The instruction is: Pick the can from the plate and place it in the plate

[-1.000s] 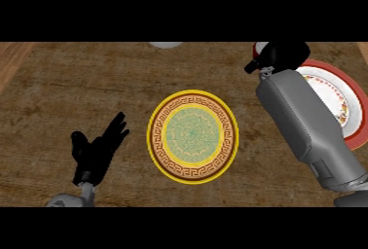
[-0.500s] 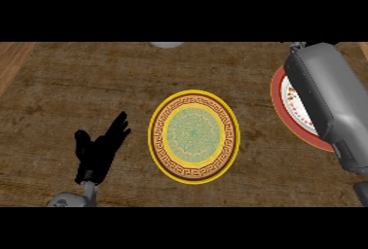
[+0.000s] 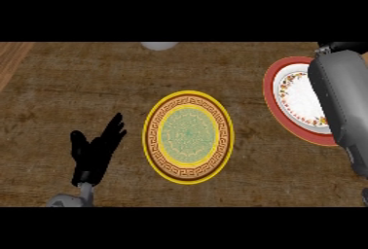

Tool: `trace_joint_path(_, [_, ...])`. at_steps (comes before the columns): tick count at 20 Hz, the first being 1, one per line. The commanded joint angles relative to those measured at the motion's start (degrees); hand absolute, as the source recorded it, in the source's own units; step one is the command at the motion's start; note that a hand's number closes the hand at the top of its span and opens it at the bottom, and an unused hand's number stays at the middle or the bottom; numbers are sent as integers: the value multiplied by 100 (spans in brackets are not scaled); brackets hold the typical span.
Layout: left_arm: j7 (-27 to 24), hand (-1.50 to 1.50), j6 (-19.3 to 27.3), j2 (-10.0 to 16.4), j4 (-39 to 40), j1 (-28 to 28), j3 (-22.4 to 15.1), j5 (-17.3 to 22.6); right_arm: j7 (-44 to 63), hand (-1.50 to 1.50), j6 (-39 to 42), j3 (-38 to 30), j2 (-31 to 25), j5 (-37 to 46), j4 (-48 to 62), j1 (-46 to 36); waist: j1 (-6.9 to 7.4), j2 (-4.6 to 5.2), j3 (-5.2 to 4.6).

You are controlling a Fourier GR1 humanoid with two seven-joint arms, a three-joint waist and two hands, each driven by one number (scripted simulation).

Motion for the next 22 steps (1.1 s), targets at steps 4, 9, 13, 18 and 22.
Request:
trace_joint_path(4, [-47,0,47,-33,54,122,18,-13,1508,150,-969,-949,-96,1082,-186,589,-199,-35,-4])
trace_joint_path(9, [84,0,140,-44,-5,93,83,7,1508,150,-1427,-1638,219,1723,-613,1240,-301,-96,0])
trace_joint_path(13, [-132,0,-34,55,80,249,175,78,1509,150,-1857,-2223,432,2166,-857,1694,-244,-83,-3])
trace_joint_path(18, [126,0,173,-33,-54,228,44,-59,1512,150,-1805,-3238,799,1949,-982,1924,-272,-97,19])
trace_joint_path(22, [-162,0,61,-75,6,344,74,-18,986,-150,-1561,-3852,937,1214,-261,1773,-177,-96,10])
